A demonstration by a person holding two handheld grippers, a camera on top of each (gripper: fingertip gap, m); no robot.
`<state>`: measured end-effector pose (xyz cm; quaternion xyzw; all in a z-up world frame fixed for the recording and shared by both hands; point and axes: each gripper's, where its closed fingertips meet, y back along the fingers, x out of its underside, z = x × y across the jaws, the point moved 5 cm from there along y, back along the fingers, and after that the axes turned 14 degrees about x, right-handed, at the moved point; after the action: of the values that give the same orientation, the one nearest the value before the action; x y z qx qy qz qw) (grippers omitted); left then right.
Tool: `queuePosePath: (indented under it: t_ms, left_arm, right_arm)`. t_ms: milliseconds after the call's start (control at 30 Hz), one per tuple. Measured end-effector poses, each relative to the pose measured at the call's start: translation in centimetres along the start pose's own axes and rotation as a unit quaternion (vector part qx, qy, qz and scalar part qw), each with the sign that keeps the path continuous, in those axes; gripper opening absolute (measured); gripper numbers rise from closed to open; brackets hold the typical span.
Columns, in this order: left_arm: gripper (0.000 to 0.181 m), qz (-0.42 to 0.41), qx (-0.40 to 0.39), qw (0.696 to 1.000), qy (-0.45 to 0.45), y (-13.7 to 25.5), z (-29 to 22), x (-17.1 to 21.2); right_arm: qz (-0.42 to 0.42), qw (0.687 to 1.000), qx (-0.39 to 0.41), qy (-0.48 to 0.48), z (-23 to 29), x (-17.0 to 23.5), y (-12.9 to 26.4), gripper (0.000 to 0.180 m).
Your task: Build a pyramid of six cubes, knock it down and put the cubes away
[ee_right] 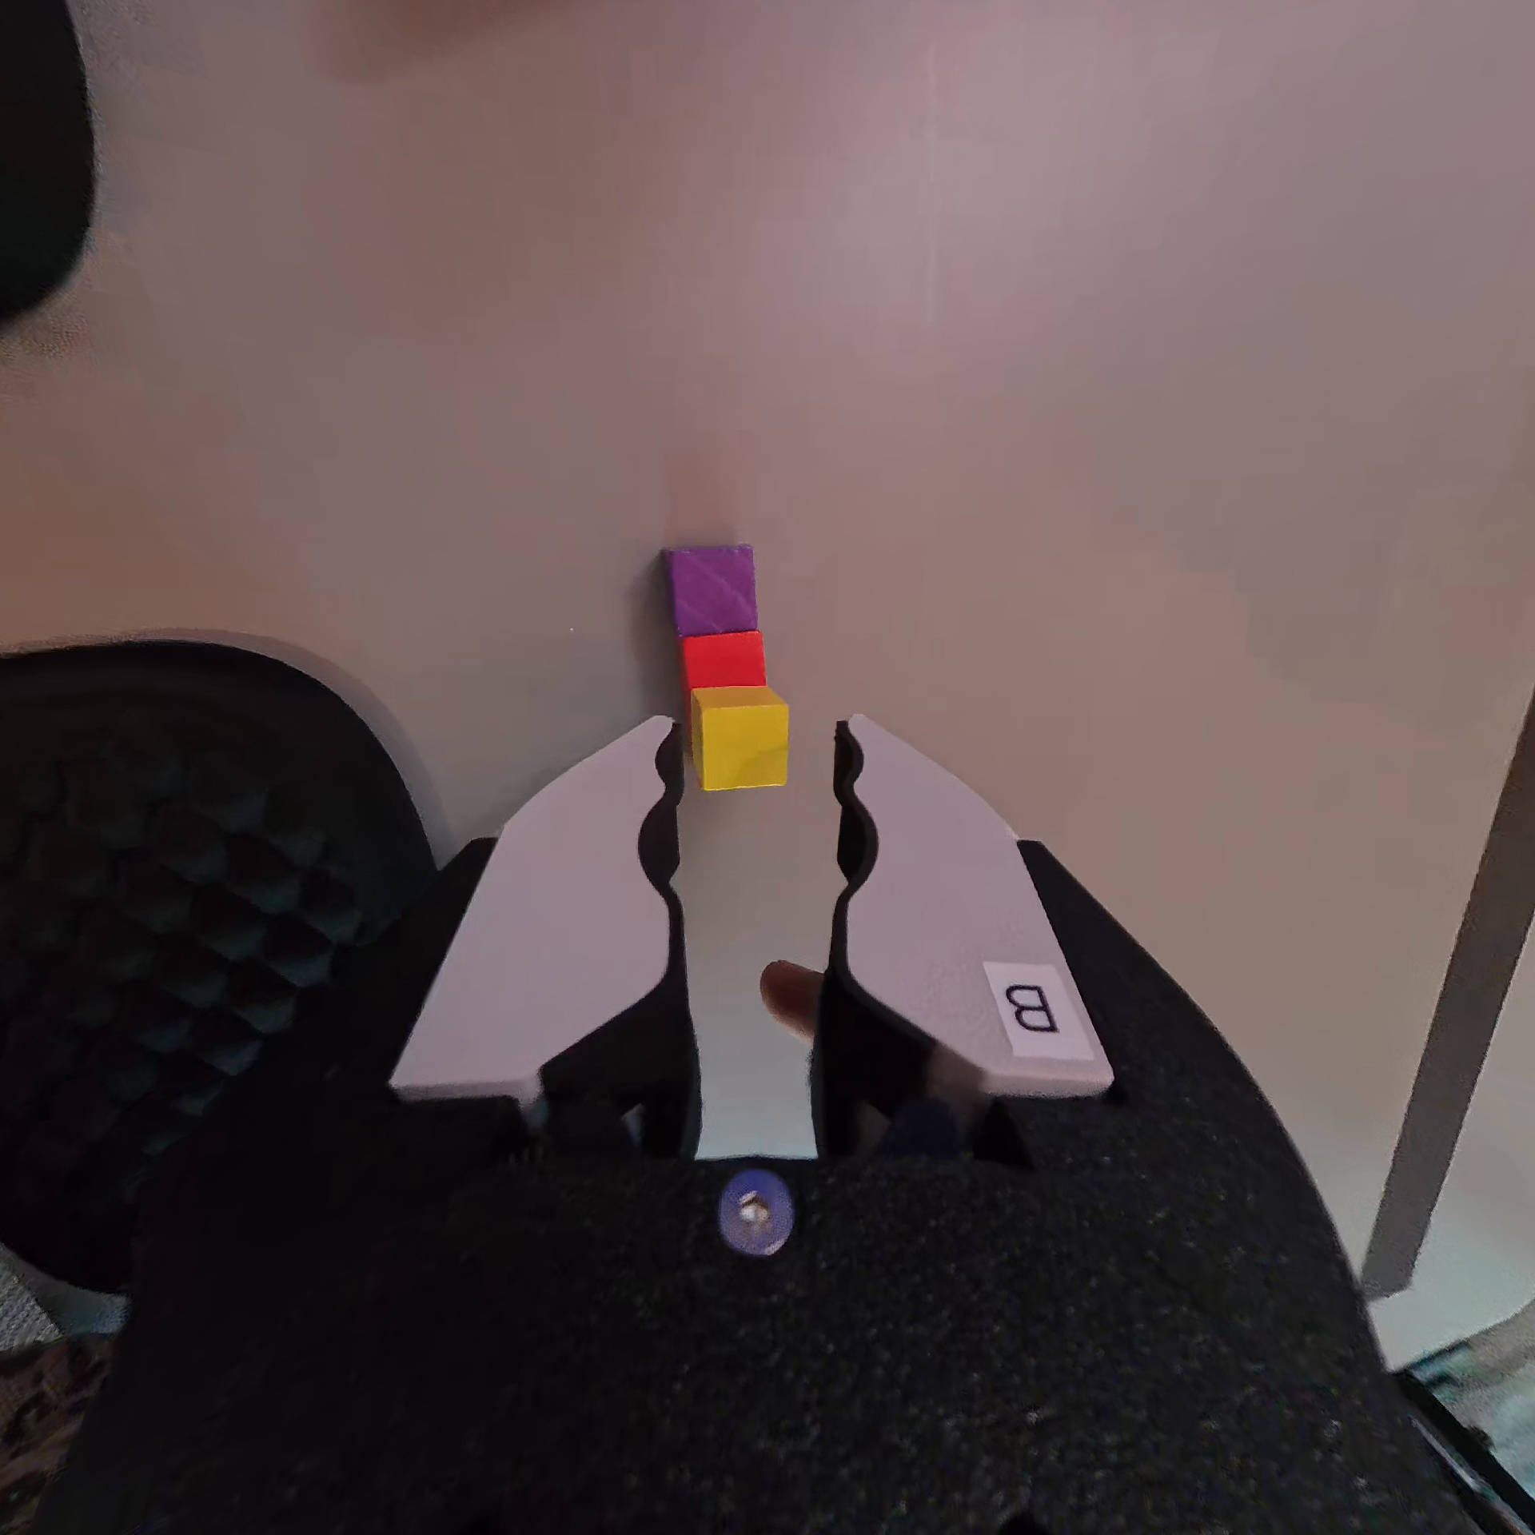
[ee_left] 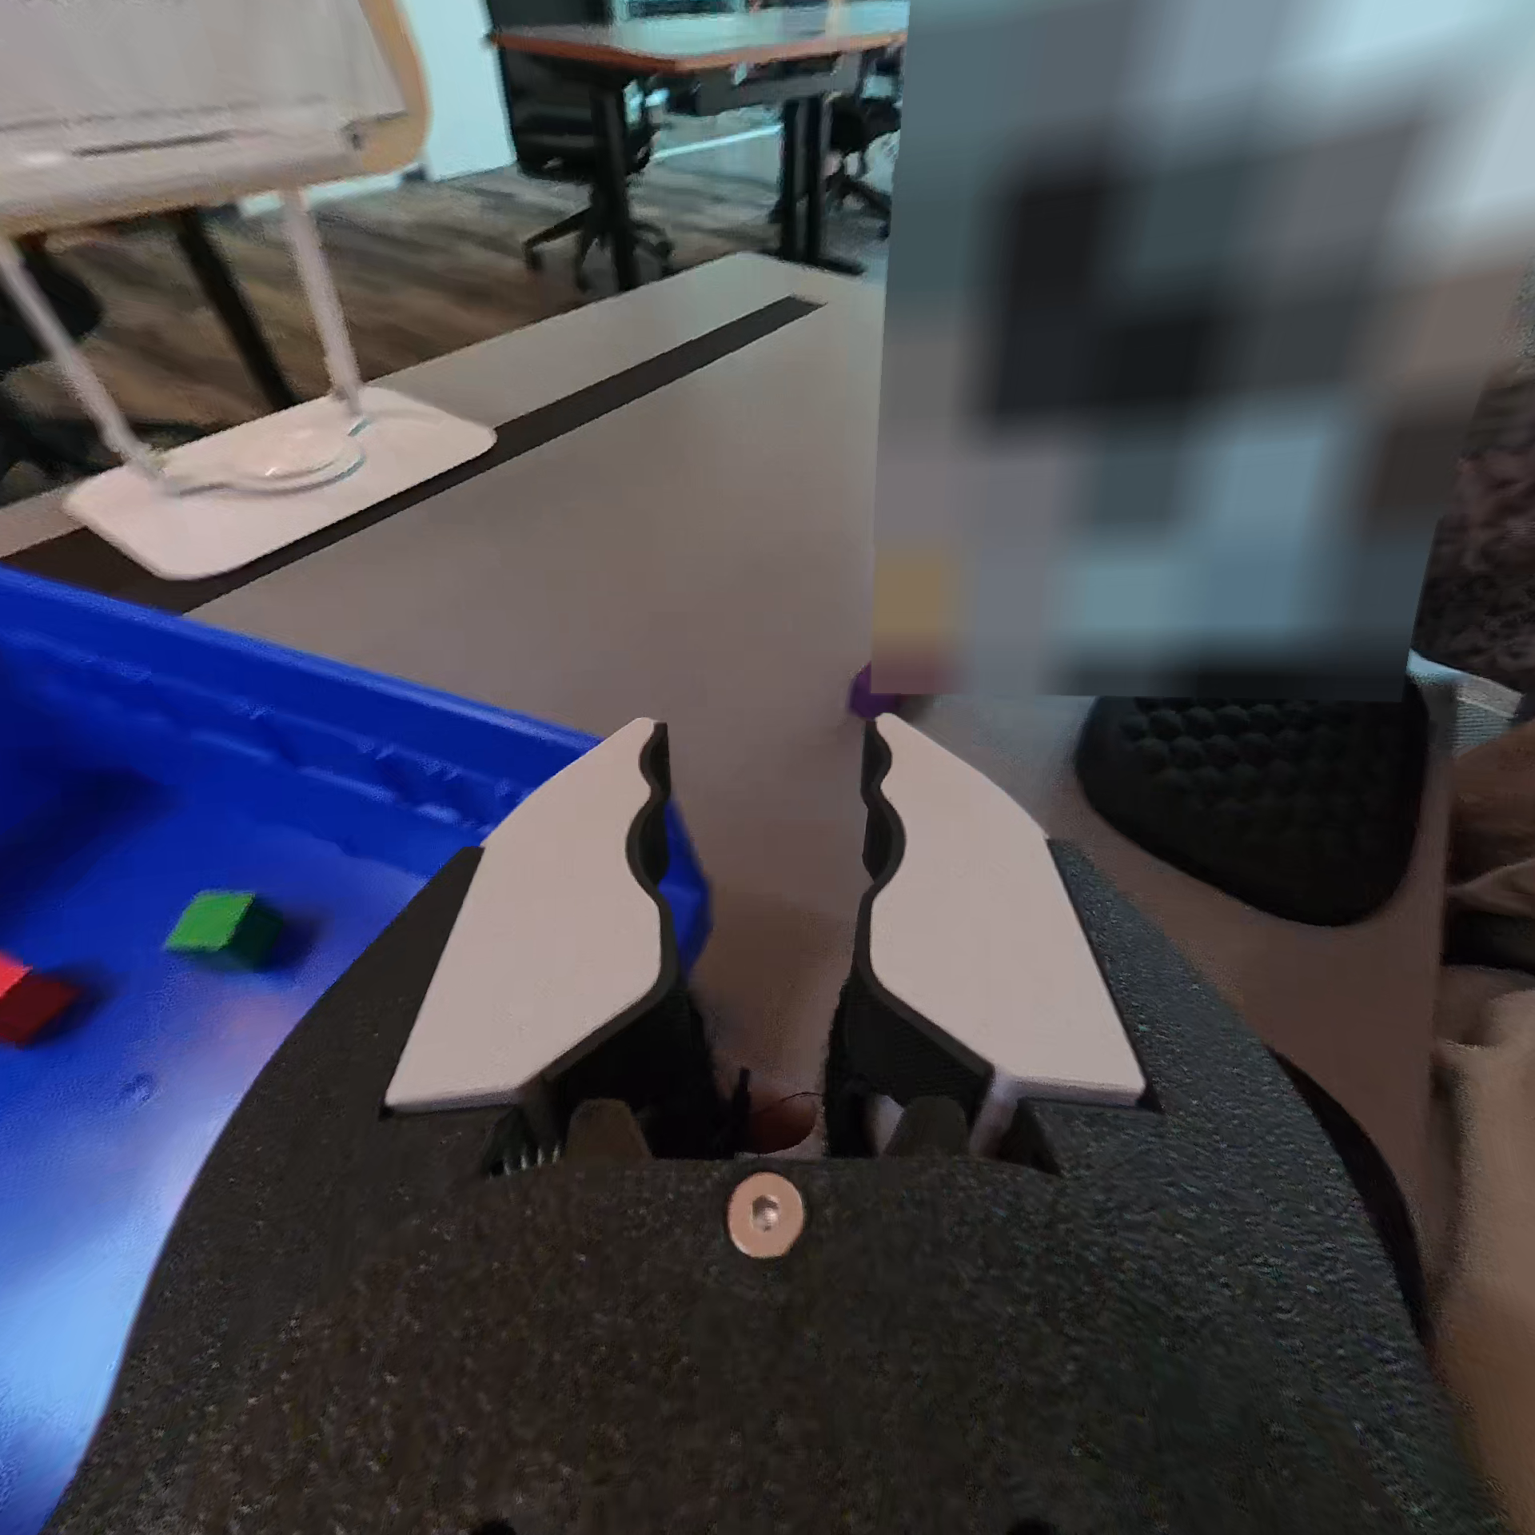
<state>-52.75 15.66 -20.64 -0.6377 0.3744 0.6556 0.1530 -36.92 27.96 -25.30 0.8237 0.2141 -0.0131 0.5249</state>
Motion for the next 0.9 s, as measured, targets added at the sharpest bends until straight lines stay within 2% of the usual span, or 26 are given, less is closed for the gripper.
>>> queuePosePath:
  t_ms: [100,233,400,533,600,700,733,800,833,900]
  left_arm:
    - [0.046,0.084,-0.077,0.992,0.050,1.6,4.3,0.8]
    - [0.047,0.225,-0.168,0.955,0.094,2.4,10.9,3.1]
    - [0.045,0.342,-0.167,0.923,0.058,1.4,15.6,5.8]
    - [0.035,0.362,-0.148,0.919,0.041,0.2,16.9,7.0]
    - [0.022,0.341,-0.141,0.927,0.065,0.2,17.1,7.1]
    - [0.021,0.271,-0.134,0.949,0.092,0.9,16.3,5.5]
    - [0.021,0.216,-0.120,0.965,0.090,1.1,15.4,4.2]
    - [0.021,0.048,-0.050,0.994,0.085,1.3,12.5,0.6]
    - [0.021,-0.057,0.003,0.995,0.078,1.6,10.5,-1.6]
    - [0.021,-0.235,0.116,0.963,0.067,2.6,6.1,-5.3]
  right_arm:
    - [-0.065,0.996,0.017,-0.052,-0.5,-0.6,1.9,0.039]
    - [-0.161,0.981,0.016,-0.105,0.1,-0.9,4.4,0.038]
    - [-0.201,0.972,0.008,-0.124,1.3,-0.3,5.4,0.037]
    - [-0.204,0.971,0.010,-0.124,1.7,0.1,5.8,0.038]
    - [-0.206,0.970,0.013,-0.126,1.6,0.3,5.9,0.038]
    - [-0.253,0.956,0.011,-0.147,1.7,0.2,6.6,0.038]
    - [-0.287,0.943,0.009,-0.165,1.6,-0.3,7.0,0.037]
    - [-0.381,0.899,-0.003,-0.216,1.2,-1.8,8.2,0.036]
    - [-0.428,0.869,-0.013,-0.248,0.9,-2.6,8.9,0.035]
    - [-0.512,0.796,-0.043,-0.321,0.1,-4.2,10.4,0.031]
